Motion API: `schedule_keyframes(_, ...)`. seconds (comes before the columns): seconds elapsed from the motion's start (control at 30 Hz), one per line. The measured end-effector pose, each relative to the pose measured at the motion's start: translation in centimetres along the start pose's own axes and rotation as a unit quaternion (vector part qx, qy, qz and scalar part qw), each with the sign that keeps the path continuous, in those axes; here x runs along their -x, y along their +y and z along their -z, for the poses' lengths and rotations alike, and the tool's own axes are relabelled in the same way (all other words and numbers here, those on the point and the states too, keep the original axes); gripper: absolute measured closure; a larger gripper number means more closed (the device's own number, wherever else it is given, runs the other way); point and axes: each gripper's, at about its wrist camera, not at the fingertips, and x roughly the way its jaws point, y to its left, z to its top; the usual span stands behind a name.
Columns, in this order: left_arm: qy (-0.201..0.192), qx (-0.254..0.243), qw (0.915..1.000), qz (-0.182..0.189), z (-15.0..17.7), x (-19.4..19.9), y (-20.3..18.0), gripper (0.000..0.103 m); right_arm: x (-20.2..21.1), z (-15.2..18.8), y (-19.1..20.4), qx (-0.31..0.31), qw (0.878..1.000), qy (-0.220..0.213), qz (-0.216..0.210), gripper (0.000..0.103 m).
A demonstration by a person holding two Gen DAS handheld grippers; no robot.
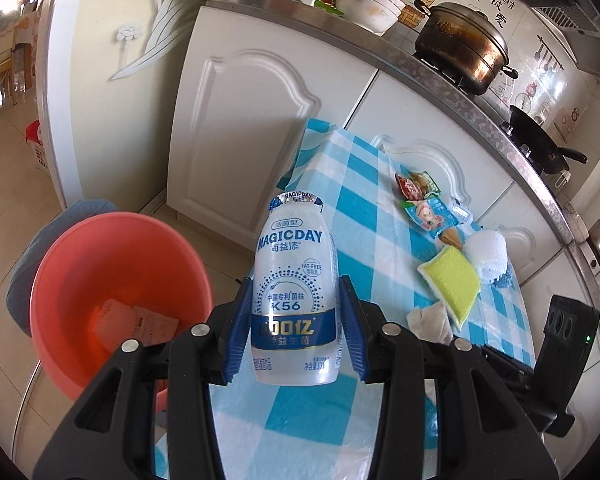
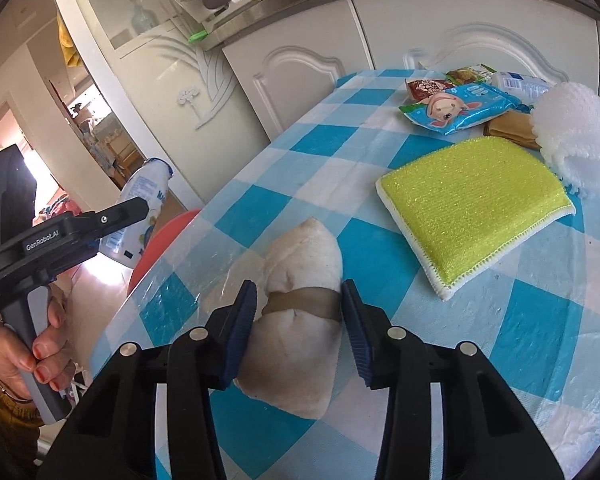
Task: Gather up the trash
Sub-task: 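Grasp the MAGICDAY bottle with the left tool while the right tool grasps the white cloth roll, then carry the bottle and cloth roll over the pink bucket with both tools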
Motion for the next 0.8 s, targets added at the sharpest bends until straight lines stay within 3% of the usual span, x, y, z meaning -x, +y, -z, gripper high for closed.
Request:
schedule_keyframes(0.33,0.012,0.016,0.9998,0.003,1.9,1.0,3.4,0.060,0.0,0.2,0.5,0.013,0.999,0.003,0.030,0.063)
schedule_keyframes(0.7,-0.020,0.061,0.9977,-0.023,1.5,3.3,8.7,0.060,1.2,0.3,-0.2,-0.003,0.999,-0.028,0.024,0.063)
schedule_keyframes(0.8,-0.029,0.075,0.9962,-0.033,1.2,3.8,10.5,0.059,1.2,0.2,0.2,0.004,0.999,-0.030,0.041,0.063)
